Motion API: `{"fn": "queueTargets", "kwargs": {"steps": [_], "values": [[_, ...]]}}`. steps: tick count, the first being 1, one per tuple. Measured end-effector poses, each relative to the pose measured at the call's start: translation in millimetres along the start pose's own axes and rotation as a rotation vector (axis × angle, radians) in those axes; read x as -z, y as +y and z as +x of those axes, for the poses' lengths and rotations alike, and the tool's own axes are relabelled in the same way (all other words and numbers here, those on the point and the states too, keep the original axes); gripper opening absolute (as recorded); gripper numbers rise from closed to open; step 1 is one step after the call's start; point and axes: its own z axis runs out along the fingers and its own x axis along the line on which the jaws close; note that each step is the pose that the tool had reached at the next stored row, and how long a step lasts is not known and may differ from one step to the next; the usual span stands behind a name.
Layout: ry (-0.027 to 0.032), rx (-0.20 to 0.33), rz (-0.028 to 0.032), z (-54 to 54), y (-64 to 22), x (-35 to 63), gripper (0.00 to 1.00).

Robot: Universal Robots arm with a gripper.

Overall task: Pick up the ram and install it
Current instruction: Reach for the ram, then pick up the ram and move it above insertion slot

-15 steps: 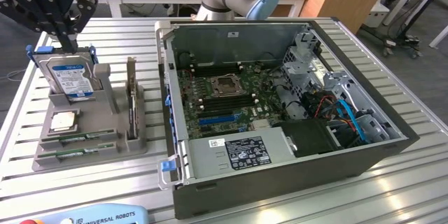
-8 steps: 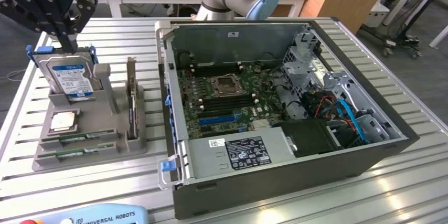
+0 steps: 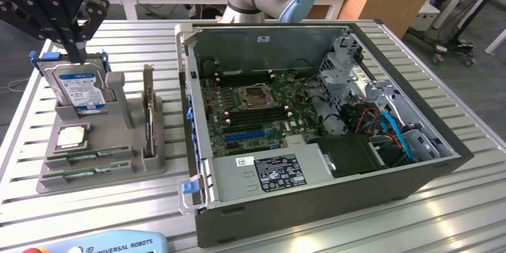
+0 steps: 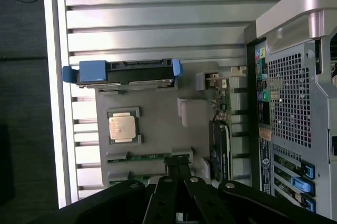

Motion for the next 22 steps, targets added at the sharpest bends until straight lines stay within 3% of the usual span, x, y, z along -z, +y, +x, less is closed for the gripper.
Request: {"fn": "queueTargets", "kwargs": {"steps": [14,22], "values": [[0.0000,0.000,0.0000,-1.1,-20.2,0.9,0.10],[0.0000,0.000,0.0000,-1.2,-21.1,0.9,0.10]]}}
